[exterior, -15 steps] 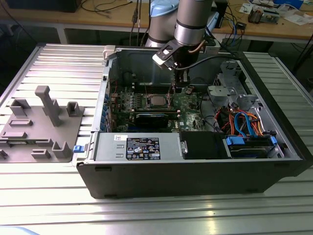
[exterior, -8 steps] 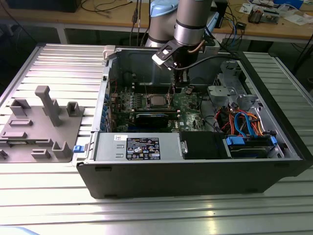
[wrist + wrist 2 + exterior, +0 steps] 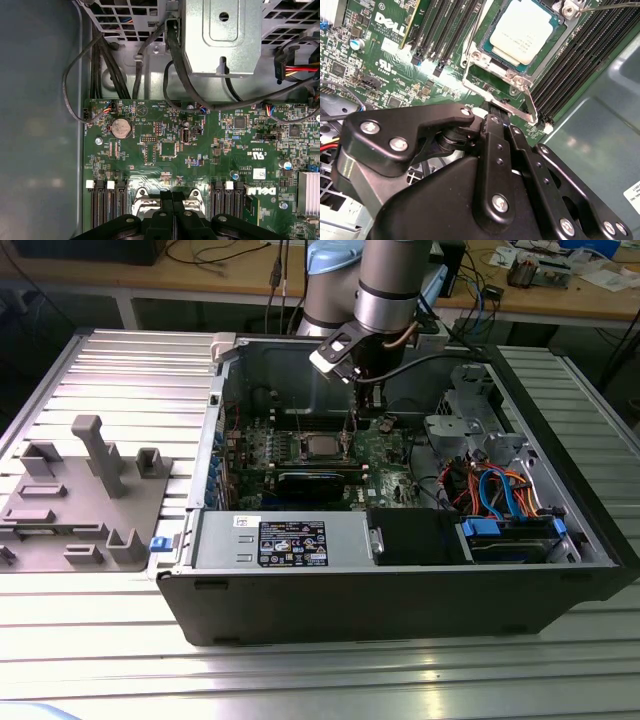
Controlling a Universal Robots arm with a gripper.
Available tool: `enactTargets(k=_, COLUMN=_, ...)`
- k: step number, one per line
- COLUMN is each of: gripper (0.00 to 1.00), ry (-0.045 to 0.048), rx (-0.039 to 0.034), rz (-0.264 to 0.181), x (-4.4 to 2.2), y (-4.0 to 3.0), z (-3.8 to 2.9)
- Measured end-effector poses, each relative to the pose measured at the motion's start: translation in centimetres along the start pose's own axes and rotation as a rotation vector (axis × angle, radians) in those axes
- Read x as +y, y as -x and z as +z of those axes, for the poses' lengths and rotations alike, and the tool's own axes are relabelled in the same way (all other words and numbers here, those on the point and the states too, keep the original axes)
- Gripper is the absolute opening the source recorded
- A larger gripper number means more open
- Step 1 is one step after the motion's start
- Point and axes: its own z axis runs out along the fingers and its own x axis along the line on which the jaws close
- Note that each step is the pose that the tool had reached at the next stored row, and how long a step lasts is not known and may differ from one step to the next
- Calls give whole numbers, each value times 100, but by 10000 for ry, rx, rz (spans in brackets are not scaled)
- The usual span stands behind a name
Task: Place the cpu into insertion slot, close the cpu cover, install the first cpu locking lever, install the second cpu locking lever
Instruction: 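Close the cpu cover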
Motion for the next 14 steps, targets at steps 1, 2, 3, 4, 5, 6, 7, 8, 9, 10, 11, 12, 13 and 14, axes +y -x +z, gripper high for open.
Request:
enactTargets(k=1, gripper=11, ry=-1, rx=-1, rz=-1, x=-1, y=0, z=0)
enactTargets(k=2, gripper=11, ry=-1, rx=-1, rz=0, x=-32, y=-1, z=0)
enactTargets(k=3, gripper=11, ry=0, rx=-1, rz=1, x=-48, y=-1, z=0)
enactTargets(k=4, gripper=11, ry=-1, rx=-1, rz=1, x=-50, y=-1, z=0)
enactTargets(k=5, gripper=11, ry=-1, rx=-1, rz=1, x=-52, y=-1, z=0)
enactTargets(k=6, gripper=11, ry=0, rx=-1, rz=0, x=-54, y=-1, z=0)
enactTargets(k=7, gripper=11, ry=-1, rx=-1, rz=0, x=-56, y=-1, z=0)
enactTargets(k=8, gripper=11, ry=-1, rx=-1, rz=0, x=-57, y=-1, z=0)
enactTargets(k=9, gripper=11, ry=0, rx=-1, rz=1, x=-65, y=-2, z=1)
enactTargets(k=10, gripper=11, ry=-1, rx=-1, rz=0, x=-72, y=-2, z=8)
enactTargets(k=11, gripper=11, ry=-1, rx=-1, rz=0, x=-72, y=-2, z=8)
enactTargets(k=12, gripper=11, ry=-1, rx=-1, rz=0, x=-73, y=-2, z=9)
enactTargets(k=13, gripper=11, ry=0, rx=-1, rz=0, x=-73, y=-2, z=9)
enactTargets(k=14, gripper=11, ry=-1, rx=-1, rz=0, x=-74, y=-2, z=9)
